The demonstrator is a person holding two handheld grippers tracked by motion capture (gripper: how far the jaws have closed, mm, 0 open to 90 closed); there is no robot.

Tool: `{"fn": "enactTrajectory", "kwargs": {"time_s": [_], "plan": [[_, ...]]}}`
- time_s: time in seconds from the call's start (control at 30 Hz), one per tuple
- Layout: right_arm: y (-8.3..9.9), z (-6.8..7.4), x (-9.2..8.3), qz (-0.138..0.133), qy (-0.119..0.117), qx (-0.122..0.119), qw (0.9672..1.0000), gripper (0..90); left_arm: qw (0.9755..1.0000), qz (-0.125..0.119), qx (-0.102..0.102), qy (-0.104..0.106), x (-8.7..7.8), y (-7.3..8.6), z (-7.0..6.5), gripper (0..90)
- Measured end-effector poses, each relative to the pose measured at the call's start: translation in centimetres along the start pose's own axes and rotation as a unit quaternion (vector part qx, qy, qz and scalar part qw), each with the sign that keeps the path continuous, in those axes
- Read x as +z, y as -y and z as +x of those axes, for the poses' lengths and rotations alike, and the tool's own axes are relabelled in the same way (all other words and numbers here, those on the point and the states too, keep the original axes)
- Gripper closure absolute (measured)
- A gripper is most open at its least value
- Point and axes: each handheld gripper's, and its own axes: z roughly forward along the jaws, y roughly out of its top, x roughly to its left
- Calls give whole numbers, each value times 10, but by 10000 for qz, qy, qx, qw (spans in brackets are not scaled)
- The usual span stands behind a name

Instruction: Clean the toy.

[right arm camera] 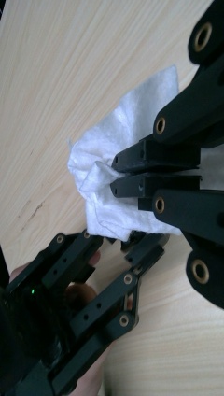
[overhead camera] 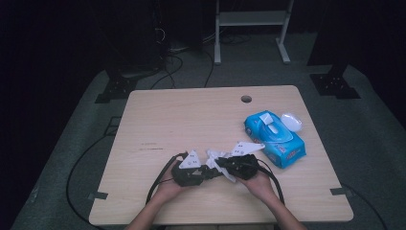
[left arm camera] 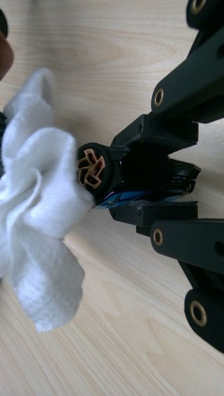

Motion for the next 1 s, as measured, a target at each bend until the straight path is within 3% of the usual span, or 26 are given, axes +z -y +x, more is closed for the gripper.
{"fn": "enactTrajectory", "kwargs": {"time_s": [0.03,0.13,0.23,0.33,0.43,0.53,0.63,0.7,0.73,0.8,0.87,0.93,1.0], "plan": [[0,4,2,-51,21,-16,10000,862,10000,1,3,7,0,0,0,686],[-2,10,9,-173,-610,254,9977,860,10000,20,47,-16,0,0,-1,685],[-4,15,14,-107,-520,58,9986,860,10000,12,11,-9,-1,0,0,687],[-2,4,7,-45,-284,53,9996,860,10000,34,-7,-16,-1,0,-1,688],[0,-4,-4,92,234,-111,9996,861,10000,34,5,-20,-1,0,-1,689],[5,-7,-5,-26,82,150,9999,863,10000,37,14,-21,0,-1,-1,689],[3,0,2,-154,-54,278,9995,860,9999,28,-135,1,-3,1,0,689],[1,0,2,-193,-284,328,9989,860,9999,40,-119,-13,-4,2,1,689],[2,-1,2,-165,-286,332,9989,861,10000,49,-74,-33,-5,2,1,690],[5,-7,-2,-63,-60,227,9997,861,9999,95,4,-87,-5,1,1,689],[8,-17,-9,-104,21,437,9990,860,9999,92,2,-106,-5,1,1,690],[8,-22,-15,-85,334,443,9984,860,9999,95,-16,-135,-6,1,2,690],[8,-23,-16,-82,390,476,9981,861,9999,86,-70,-132,-5,1,3,689]]}}
